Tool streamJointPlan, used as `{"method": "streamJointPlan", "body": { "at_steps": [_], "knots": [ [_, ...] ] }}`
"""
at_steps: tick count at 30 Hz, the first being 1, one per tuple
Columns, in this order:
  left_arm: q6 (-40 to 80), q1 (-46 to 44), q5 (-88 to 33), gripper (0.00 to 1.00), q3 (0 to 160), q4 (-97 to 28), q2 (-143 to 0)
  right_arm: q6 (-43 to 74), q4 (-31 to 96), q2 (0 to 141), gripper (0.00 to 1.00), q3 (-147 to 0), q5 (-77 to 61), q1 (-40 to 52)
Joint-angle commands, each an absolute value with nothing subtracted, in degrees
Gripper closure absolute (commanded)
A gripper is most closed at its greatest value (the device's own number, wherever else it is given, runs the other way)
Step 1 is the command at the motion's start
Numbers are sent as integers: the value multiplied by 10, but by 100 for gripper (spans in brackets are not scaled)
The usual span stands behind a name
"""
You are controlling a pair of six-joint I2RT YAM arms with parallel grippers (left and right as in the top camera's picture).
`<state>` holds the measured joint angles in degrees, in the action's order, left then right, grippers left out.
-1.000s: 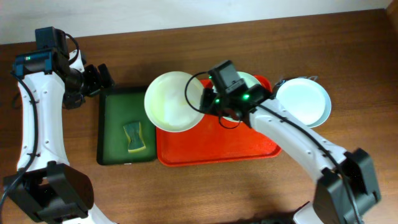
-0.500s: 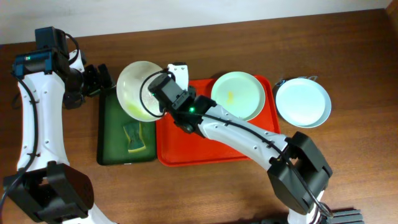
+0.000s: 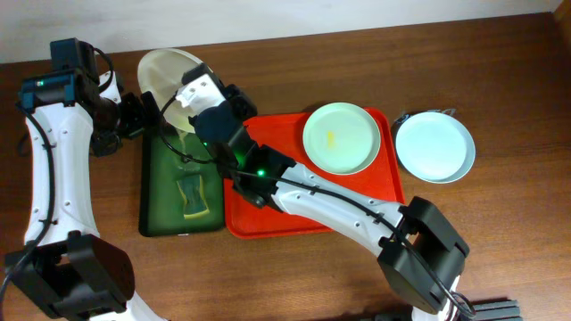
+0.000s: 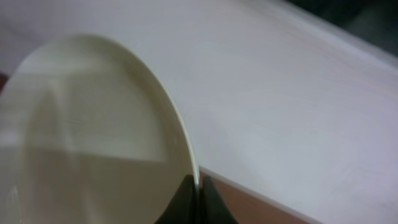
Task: Clean dirty plates on tray and stack at the side
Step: 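Lift the plate with the right gripper and stack it on the right plate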
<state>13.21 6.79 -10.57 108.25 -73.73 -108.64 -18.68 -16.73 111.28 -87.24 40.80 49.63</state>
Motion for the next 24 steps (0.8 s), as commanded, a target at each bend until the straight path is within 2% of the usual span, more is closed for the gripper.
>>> {"method": "streamJointPlan", "body": {
  "at_steps": [1,7,16,18,19,22,24],
  "knots": [
    [125,68,-112,1,1092,-737,-1078,-317,-215,1110,96,-885,442,514],
    [125,68,-112,1,1092,-737,-1078,-400,-283,1110,96,-885,442,525],
    [125,68,-112,1,1092,-737,-1078,-392,-285,1110,96,-885,454,525],
    [125,68,-112,1,1092,-737,-1078,-329,-269,1110,96,-885,476,524],
    [125,68,-112,1,1092,-737,-1078,-257,-228,1110,96,-885,476,521],
    [125,68,-112,1,1092,-737,-1078,20,-34,1110,96,-885,447,503],
    [125,68,-112,1,1092,-737,-1078,194,87,1110,96,-884,357,489]
  ]
}}
